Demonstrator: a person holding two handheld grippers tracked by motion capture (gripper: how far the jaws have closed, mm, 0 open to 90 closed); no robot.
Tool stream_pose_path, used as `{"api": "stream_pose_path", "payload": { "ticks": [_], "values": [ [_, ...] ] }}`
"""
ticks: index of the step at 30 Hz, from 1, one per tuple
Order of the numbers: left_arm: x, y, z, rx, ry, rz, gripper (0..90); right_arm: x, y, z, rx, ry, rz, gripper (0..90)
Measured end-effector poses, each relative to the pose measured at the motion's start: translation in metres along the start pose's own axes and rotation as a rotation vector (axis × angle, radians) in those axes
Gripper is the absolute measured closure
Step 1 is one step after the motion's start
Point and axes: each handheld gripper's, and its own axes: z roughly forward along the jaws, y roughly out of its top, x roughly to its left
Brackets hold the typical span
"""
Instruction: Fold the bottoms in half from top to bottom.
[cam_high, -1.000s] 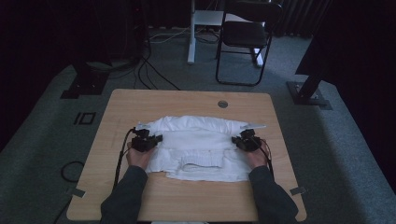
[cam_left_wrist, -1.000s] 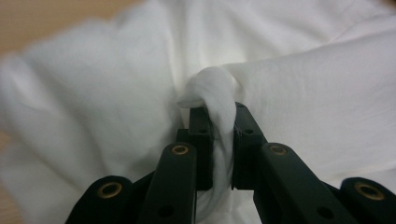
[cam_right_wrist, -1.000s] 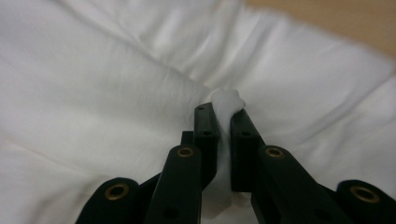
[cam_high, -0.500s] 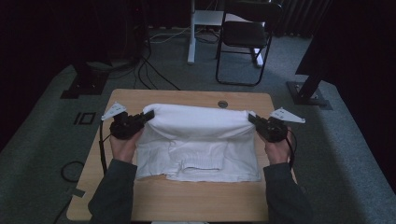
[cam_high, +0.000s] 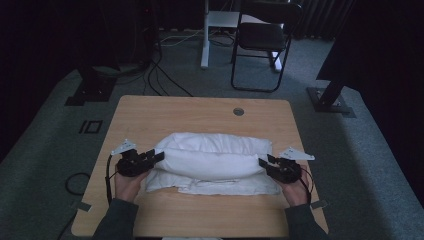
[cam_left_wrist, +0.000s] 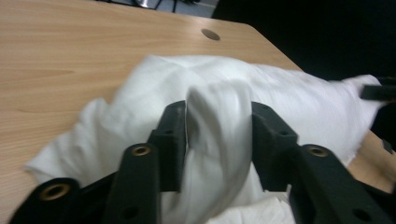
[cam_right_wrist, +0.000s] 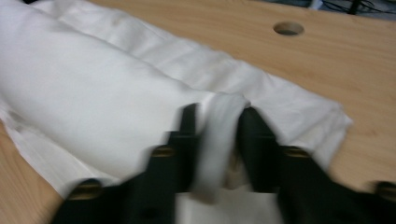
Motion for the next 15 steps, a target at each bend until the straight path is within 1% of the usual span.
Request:
{"api": "stream_pose_path", "payload": {
  "ticks": [1, 2, 3, 4, 5, 6, 8, 9, 10, 11, 12, 13, 15],
  "values": [
    [-0.002, 0.009, -0.004, -0.033, 0.006, -0.019, 55.3, 0.0, 0.004, -0.006, -0.028, -0.011, 0.013, 49.0],
    [-0.002, 0.009, -0.004, -0.033, 0.006, -0.019, 55.3, 0.0, 0.004, -0.006, -0.028, -0.011, 0.013, 49.0],
    [-0.005, 0.015, -0.005, -0.036, 0.02, -0.005, 55.4, 0.002, 0.016, -0.013, -0.073, -0.025, 0.014, 45.2],
    [-0.009, 0.021, -0.004, -0.04, 0.031, 0.013, 55.4, 0.002, 0.016, -0.013, -0.073, -0.025, 0.014, 45.2],
    [-0.018, 0.032, 0.0, -0.041, 0.029, 0.042, 55.4, 0.006, 0.031, -0.016, -0.109, -0.023, 0.008, 44.5],
    [-0.018, 0.032, 0.0, -0.041, 0.029, 0.042, 55.5, 0.006, 0.031, -0.016, -0.109, -0.023, 0.008, 44.5],
    [-0.029, 0.04, 0.009, -0.026, 0.027, 0.063, 55.7, 0.014, 0.044, -0.014, -0.126, -0.017, -0.004, 44.5],
    [-0.038, 0.042, 0.021, 0.005, 0.022, 0.076, 56.2, 0.022, 0.051, -0.004, -0.106, -0.008, -0.014, 44.5],
    [-0.038, 0.042, 0.021, 0.005, 0.022, 0.076, 56.3, 0.022, 0.051, -0.004, -0.106, -0.008, -0.014, 44.5],
    [-0.045, 0.037, 0.033, 0.037, 0.011, 0.092, 56.4, 0.029, 0.052, 0.013, -0.068, 0.0, -0.023, 44.7],
    [-0.045, 0.037, 0.033, 0.037, 0.011, 0.092, 56.9, 0.029, 0.052, 0.013, -0.068, 0.0, -0.023, 44.7],
    [-0.047, 0.032, 0.039, 0.054, 0.001, 0.09, 56.9, 0.033, 0.05, 0.022, -0.048, 0.007, -0.027, 44.8],
    [-0.052, 0.018, 0.05, 0.095, -0.009, 0.093, 57.2, 0.039, 0.042, 0.04, -0.007, 0.027, -0.019, 44.9]
  ]
}}
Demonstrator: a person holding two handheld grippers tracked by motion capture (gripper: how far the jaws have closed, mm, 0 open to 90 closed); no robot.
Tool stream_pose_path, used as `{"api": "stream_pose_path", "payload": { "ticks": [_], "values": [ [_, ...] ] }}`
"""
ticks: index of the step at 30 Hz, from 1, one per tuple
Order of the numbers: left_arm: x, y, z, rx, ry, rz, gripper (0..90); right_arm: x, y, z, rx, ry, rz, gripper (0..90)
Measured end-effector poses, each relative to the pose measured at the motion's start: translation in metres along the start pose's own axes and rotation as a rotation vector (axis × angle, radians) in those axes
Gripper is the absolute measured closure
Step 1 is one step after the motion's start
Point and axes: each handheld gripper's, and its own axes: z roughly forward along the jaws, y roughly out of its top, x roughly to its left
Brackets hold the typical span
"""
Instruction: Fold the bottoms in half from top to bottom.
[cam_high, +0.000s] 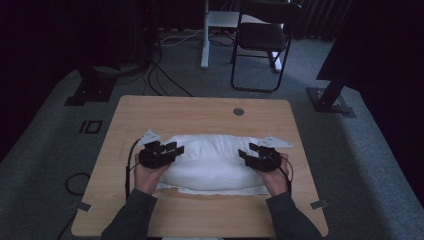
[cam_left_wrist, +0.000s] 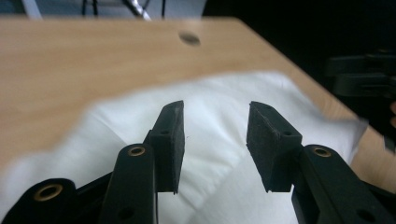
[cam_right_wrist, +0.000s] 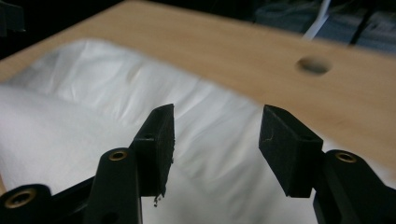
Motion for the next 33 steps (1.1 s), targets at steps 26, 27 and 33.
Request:
{"api": "stream_pose_path", "payload": {
  "ticks": [26, 27, 33],
  "values": [
    [0.037, -0.071, 0.017, 0.105, 0.266, 0.031, 39.3, 0.01, -0.063, 0.049, 0.149, 0.026, 0.029, 44.7],
    [0.037, -0.071, 0.017, 0.102, 0.274, 0.027, 36.7, 0.009, -0.063, 0.049, 0.149, 0.029, 0.033, 44.7],
    [0.041, -0.068, 0.01, 0.057, 0.264, -0.023, 28.5, 0.007, -0.064, 0.05, 0.148, 0.038, 0.041, 44.7]
  ]
}}
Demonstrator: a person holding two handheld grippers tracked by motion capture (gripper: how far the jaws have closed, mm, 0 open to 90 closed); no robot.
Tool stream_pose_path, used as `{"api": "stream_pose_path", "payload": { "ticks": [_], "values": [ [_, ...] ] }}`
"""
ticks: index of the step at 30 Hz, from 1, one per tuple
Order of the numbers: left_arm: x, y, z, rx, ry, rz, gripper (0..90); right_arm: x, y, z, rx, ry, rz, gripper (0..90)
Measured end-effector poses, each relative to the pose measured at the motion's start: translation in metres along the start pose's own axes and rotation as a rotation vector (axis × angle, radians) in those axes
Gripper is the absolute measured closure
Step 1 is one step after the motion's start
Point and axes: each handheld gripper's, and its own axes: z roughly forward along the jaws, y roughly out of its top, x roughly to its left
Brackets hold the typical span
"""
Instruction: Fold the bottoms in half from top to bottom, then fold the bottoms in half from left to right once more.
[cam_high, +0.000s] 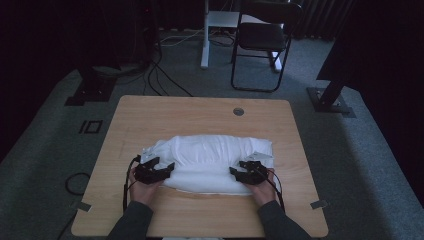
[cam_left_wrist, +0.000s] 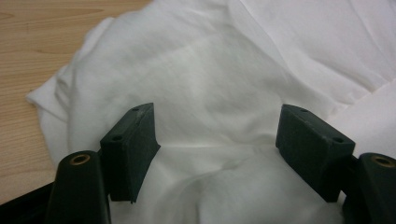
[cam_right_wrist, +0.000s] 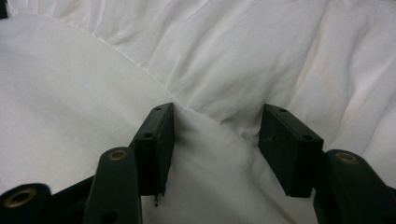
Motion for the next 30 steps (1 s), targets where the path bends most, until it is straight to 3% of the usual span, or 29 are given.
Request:
{"api": "stream_pose_path", "payload": {
  "ticks": [5, 9, 10, 13, 19, 22, 25, 30],
  "values": [
    [0.008, -0.001, -0.001, -0.005, -0.002, -0.07, 17.1, 0.0, 0.0, 0.0, -0.003, -0.001, 0.001, 44.7],
    [0.011, -0.005, 0.007, 0.035, 0.013, -0.107, 8.8, 0.0, -0.001, 0.0, -0.006, -0.001, 0.001, 44.7],
    [0.012, -0.006, 0.01, 0.049, 0.029, -0.114, 2.8, 0.0, -0.001, 0.0, -0.007, 0.001, 0.001, 44.7],
    [0.012, -0.009, 0.016, 0.069, 0.08, -0.107, 1.7, 0.0, -0.001, 0.0, -0.007, 0.002, 0.001, 44.7],
    [0.011, -0.01, 0.016, 0.069, 0.119, -0.104, 0.0, 0.0, -0.002, 0.0, -0.01, 0.004, 0.004, 44.7],
    [0.012, -0.01, 0.014, 0.068, 0.103, -0.115, 0.0, 0.0, -0.002, 0.0, -0.012, 0.005, 0.006, 44.7],
    [0.015, -0.01, 0.007, 0.04, 0.056, -0.153, 0.1, 0.0, -0.002, 0.0, -0.013, 0.009, 0.008, 44.7],
    [0.018, -0.012, 0.006, 0.047, 0.076, -0.163, 0.1, 0.0, -0.002, 0.0, -0.014, 0.008, 0.009, 44.7]
  ]
}}
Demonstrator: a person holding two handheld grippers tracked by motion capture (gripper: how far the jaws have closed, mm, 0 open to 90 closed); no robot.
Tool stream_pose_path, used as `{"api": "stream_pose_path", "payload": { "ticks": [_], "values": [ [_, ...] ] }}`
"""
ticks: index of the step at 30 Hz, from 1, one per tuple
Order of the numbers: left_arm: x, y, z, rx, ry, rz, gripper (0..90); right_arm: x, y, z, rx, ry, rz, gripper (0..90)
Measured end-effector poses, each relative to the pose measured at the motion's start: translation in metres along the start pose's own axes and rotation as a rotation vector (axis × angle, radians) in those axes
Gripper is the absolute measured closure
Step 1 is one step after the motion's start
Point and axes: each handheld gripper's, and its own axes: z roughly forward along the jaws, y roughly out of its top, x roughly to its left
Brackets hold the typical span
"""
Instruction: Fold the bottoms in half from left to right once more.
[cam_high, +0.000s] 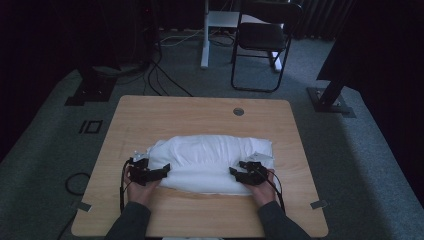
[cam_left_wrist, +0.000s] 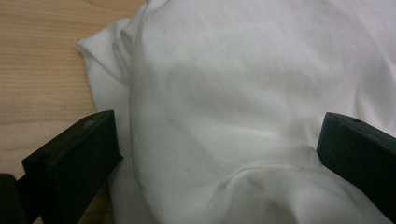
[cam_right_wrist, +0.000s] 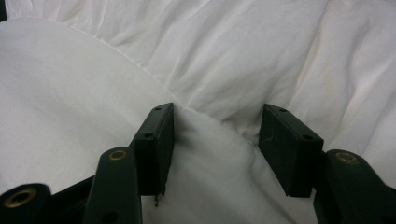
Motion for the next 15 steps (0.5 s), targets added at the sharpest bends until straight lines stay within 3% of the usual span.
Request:
{"api": "stream_pose_path", "payload": {
  "ticks": [9, 12, 15],
  "values": [
    [-0.0024, -0.0042, 0.0013, 0.004, 0.106, -0.002, 0.0, 0.0003, -0.0008, 0.0003, -0.003, 0.016, -0.001, 44.6],
    [-0.0034, -0.0053, 0.0005, 0.008, 0.12, -0.001, 0.0, 0.0006, -0.0009, 0.0006, -0.004, 0.018, -0.004, 44.6],
    [-0.0042, -0.0051, 0.0012, 0.01, 0.11, 0.009, 0.0, 0.0004, -0.001, 0.0006, -0.004, 0.019, -0.001, 44.6]
  ]
}}
